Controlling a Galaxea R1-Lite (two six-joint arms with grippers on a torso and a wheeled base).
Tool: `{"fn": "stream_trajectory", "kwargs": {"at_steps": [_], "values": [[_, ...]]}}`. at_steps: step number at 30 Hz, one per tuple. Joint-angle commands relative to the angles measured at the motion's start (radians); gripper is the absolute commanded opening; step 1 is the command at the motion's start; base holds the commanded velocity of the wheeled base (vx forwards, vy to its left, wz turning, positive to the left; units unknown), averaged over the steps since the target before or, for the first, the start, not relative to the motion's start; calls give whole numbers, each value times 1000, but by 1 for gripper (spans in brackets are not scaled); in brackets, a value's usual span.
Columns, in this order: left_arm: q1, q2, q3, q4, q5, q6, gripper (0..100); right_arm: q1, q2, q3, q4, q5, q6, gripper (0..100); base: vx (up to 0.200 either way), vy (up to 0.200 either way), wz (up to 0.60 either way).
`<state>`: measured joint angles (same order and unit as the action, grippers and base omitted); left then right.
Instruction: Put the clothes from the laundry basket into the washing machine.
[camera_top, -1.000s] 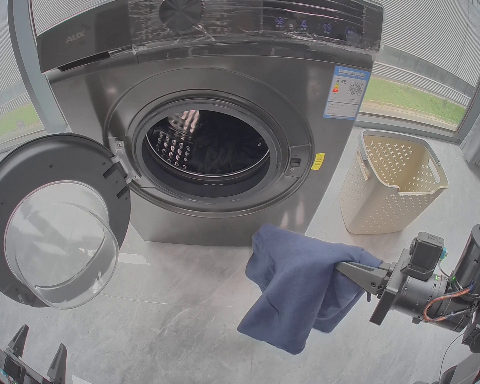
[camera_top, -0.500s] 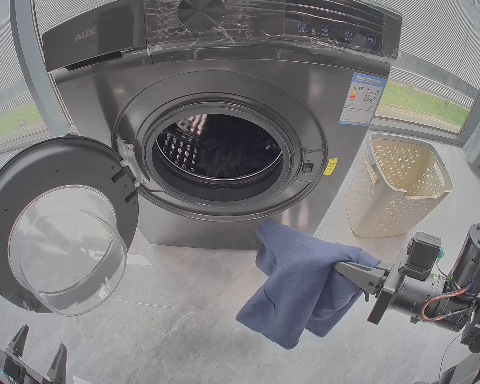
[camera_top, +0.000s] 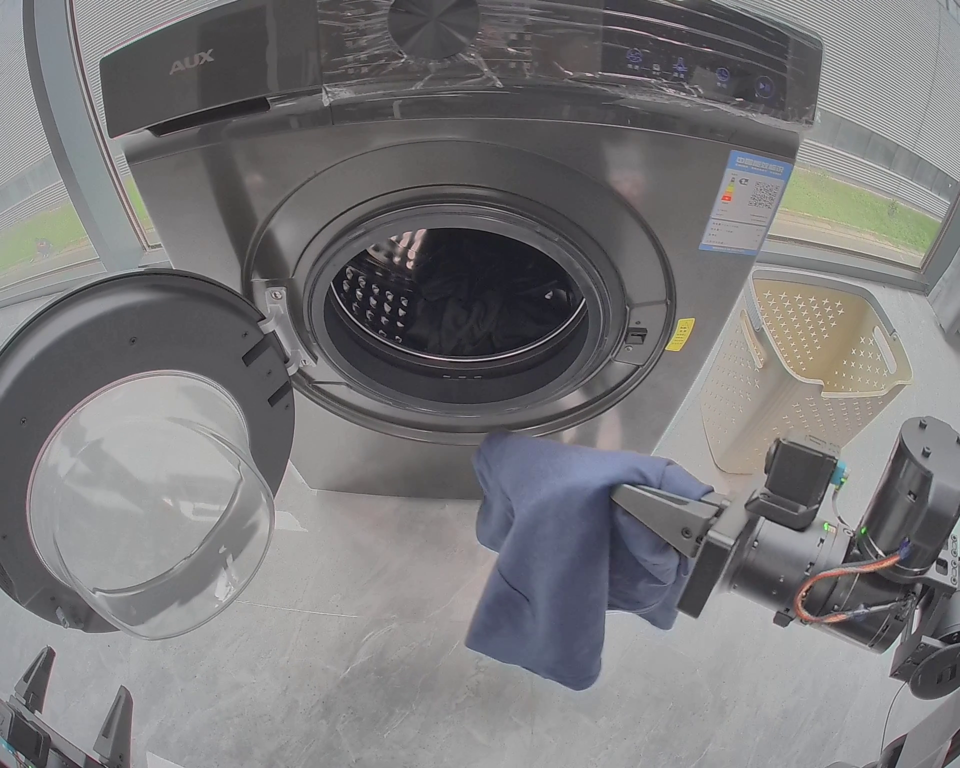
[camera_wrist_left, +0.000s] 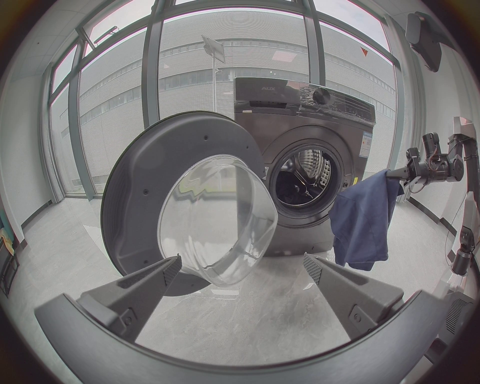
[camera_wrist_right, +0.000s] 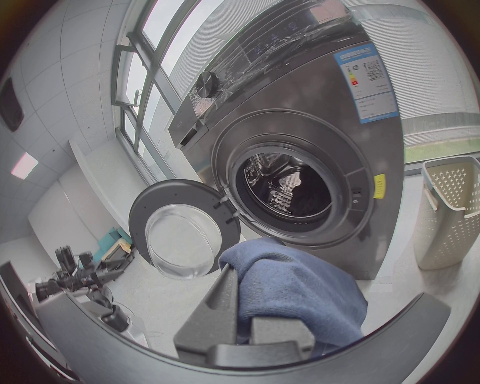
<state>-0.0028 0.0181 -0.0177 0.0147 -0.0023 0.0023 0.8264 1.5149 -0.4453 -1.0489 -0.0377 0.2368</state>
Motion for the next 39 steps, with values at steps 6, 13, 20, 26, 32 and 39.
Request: {"fn": "stream_trajectory", "kwargs": {"at_steps": [6, 13, 20, 26, 32, 39], "values": [[3, -18, 13, -1, -1, 4, 100, 16, 100, -118, -114, -13, 49, 0, 0, 0, 0], [9, -3, -108, -91, -85, -18, 100, 16, 134, -153, -166, -11, 49, 0, 0, 0, 0], [1, 238, -186, -33, -421, -18, 100, 13, 179, -223, -169, -11, 49, 0, 0, 0, 0], [-26, 464, -183, -88, -602, -7, 100, 11, 205, -270, -209, -13, 49, 0, 0, 0, 0], [-92, 654, -154, -245, -625, -5, 100, 16, 211, -285, -209, -13, 47, 0, 0, 0, 0], [-233, 792, -154, -351, -617, -18, 100, 14, 237, -302, -210, -14, 45, 0, 0, 0, 0]]}}
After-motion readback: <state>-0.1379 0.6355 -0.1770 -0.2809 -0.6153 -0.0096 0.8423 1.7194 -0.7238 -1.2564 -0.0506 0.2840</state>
